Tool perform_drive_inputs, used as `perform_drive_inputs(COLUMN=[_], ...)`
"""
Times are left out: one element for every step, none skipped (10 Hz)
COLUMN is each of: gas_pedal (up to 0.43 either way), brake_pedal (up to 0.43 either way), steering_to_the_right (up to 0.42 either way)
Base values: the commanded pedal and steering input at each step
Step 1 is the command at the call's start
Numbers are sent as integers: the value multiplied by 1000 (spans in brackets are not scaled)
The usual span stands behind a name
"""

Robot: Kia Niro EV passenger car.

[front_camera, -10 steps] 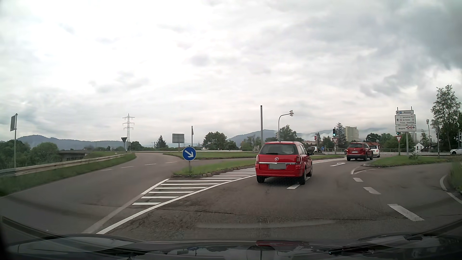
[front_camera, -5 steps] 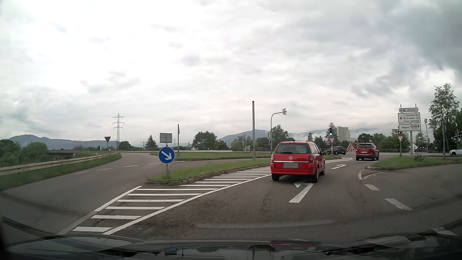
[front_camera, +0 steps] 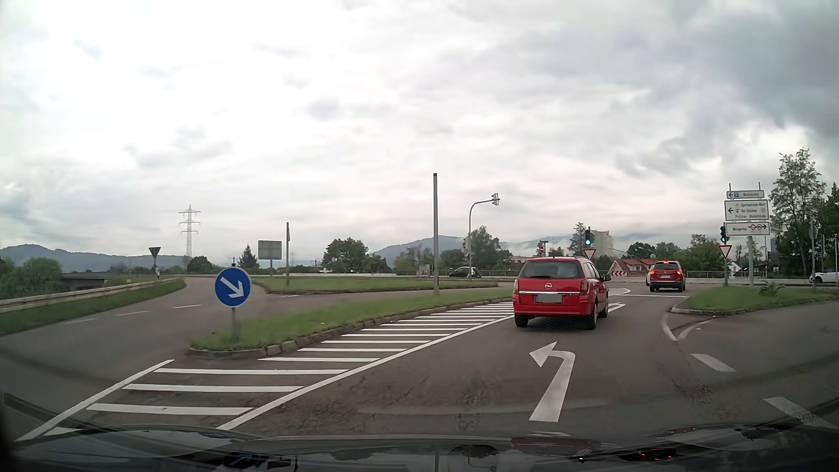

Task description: Follow the waypoints while adhering to traffic rules and regulations

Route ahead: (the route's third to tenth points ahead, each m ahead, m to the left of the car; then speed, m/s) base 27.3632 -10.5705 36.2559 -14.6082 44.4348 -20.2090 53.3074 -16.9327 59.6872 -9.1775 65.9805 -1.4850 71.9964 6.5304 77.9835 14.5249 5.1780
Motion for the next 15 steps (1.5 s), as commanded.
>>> perform_drive_inputs(gas_pedal=[150,150,150,150,150,150,150,150,150,150,150,150,150,150,150], brake_pedal=[0,0,0,0,0,0,0,0,0,0,0,0,0,0,0], steering_to_the_right=[103,106,111,119,127,133,138,142,149,154,161,165,167,168,168])
